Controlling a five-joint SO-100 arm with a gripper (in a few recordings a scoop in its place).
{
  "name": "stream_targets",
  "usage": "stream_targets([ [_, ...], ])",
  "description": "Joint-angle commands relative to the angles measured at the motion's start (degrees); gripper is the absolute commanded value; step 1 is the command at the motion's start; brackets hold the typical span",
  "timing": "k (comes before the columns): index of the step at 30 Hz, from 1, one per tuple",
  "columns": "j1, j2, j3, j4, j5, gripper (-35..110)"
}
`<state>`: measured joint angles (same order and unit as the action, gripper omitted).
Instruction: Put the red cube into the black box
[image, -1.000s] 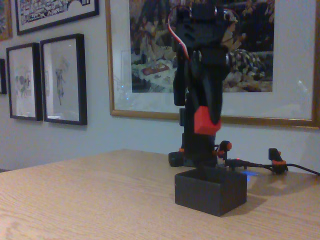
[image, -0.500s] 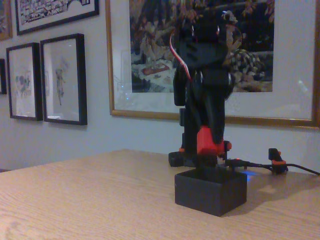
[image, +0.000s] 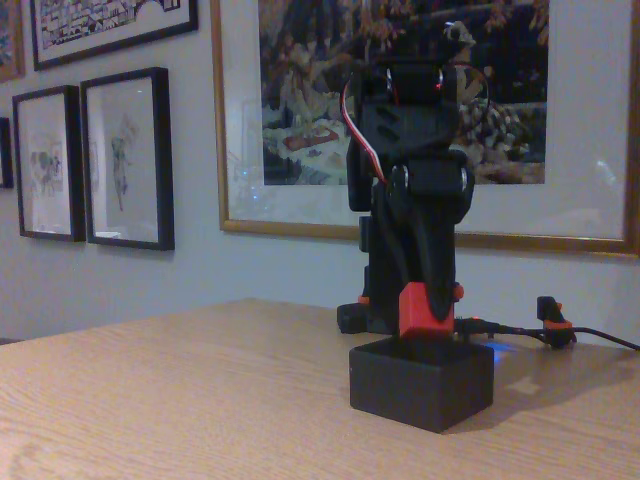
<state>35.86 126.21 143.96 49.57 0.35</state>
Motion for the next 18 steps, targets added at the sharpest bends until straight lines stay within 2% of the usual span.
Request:
stream_targets([
  [1,0.62,1.05,0.7,0.0,-1.41,2],
  [9,0.18,2.9,1.49,0.97,-2.72,16],
  [18,0.26,6.68,0.7,3.34,-3.52,22],
])
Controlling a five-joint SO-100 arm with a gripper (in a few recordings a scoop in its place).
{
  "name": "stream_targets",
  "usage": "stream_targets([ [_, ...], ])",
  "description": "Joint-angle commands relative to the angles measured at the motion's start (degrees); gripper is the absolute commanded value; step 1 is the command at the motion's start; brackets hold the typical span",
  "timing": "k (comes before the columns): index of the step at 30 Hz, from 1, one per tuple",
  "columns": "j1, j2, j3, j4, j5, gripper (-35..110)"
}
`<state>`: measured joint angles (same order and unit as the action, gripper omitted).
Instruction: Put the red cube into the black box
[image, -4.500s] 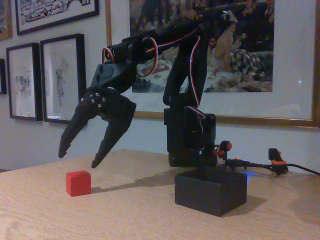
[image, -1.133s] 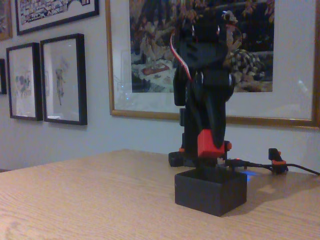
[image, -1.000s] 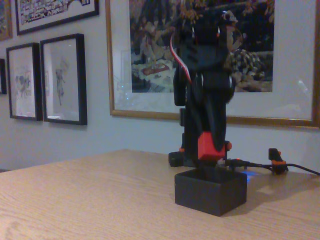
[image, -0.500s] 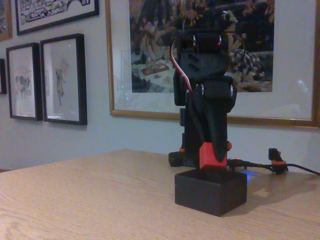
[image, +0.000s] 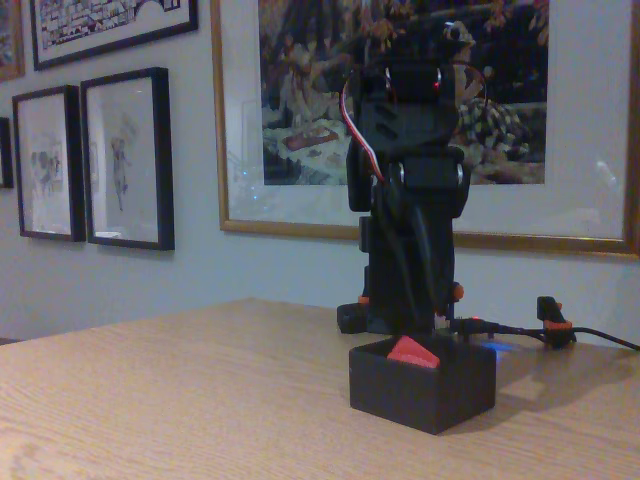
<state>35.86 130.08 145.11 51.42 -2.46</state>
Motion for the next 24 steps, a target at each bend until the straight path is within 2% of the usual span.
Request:
stream_targets([
  [1,0.26,3.16,-0.62,1.93,-0.7,22],
  [9,-3.69,8.53,-3.78,7.38,-0.79,22],
  [15,-17.05,17.58,-6.59,10.37,-0.26,21],
  [24,-34.45,31.55,13.97,4.22,0.44,21],
])
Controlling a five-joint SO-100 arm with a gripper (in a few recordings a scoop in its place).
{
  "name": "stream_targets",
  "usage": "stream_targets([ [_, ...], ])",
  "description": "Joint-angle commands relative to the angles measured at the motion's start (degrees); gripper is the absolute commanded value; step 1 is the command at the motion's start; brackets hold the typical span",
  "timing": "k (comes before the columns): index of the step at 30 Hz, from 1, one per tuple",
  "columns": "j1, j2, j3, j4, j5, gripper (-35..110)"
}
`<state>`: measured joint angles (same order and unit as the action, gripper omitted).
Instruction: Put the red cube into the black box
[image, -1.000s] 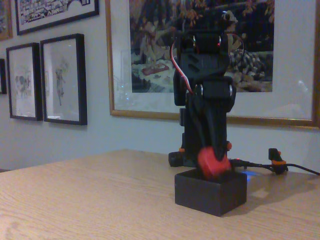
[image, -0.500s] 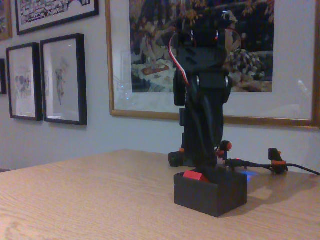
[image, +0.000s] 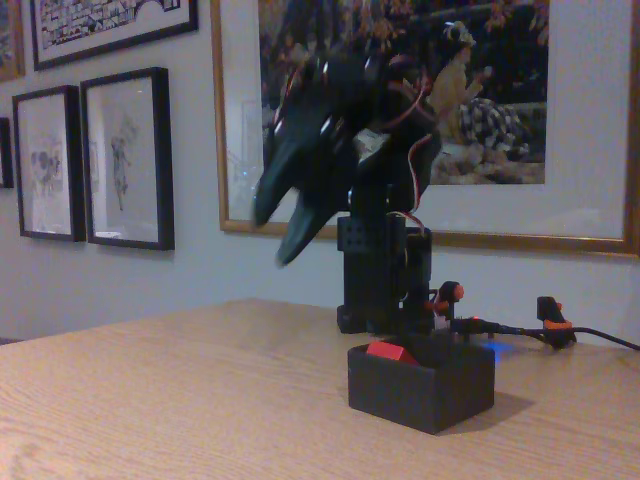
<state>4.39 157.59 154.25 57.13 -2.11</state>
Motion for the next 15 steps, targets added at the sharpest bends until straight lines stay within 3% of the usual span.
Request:
stream_targets([
  [1,-3.96,5.01,6.42,-1.93,0.44,21],
  [15,-6.33,11.95,12.48,3.78,-0.53,20],
])
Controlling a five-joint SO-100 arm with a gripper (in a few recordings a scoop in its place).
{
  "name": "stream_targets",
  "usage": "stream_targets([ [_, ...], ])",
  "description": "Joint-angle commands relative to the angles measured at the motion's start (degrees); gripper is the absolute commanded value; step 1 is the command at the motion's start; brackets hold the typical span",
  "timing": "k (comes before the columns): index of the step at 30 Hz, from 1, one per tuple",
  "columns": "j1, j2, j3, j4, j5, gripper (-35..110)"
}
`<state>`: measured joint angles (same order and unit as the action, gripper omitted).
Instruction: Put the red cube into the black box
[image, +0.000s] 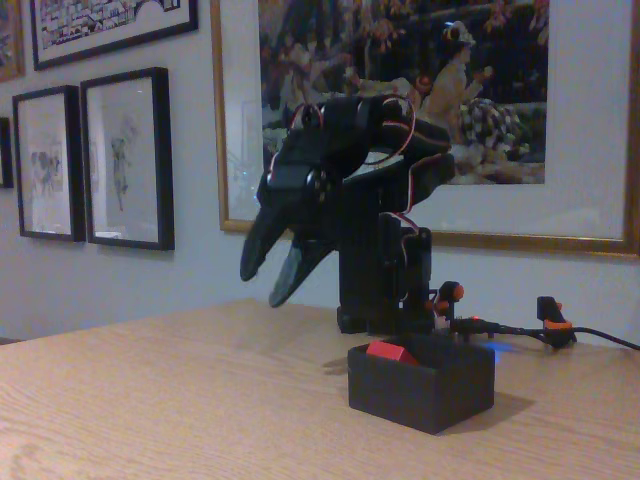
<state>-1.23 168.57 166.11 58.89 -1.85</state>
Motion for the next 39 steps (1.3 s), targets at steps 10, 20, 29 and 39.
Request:
stream_targets([
  [10,-1.49,0.53,1.14,1.67,0.18,19],
  [20,-1.67,1.23,1.93,1.76,-0.18,20],
  [29,-1.41,2.99,2.29,2.55,-0.18,21],
  [39,-1.41,3.34,2.37,2.72,-0.35,20],
])
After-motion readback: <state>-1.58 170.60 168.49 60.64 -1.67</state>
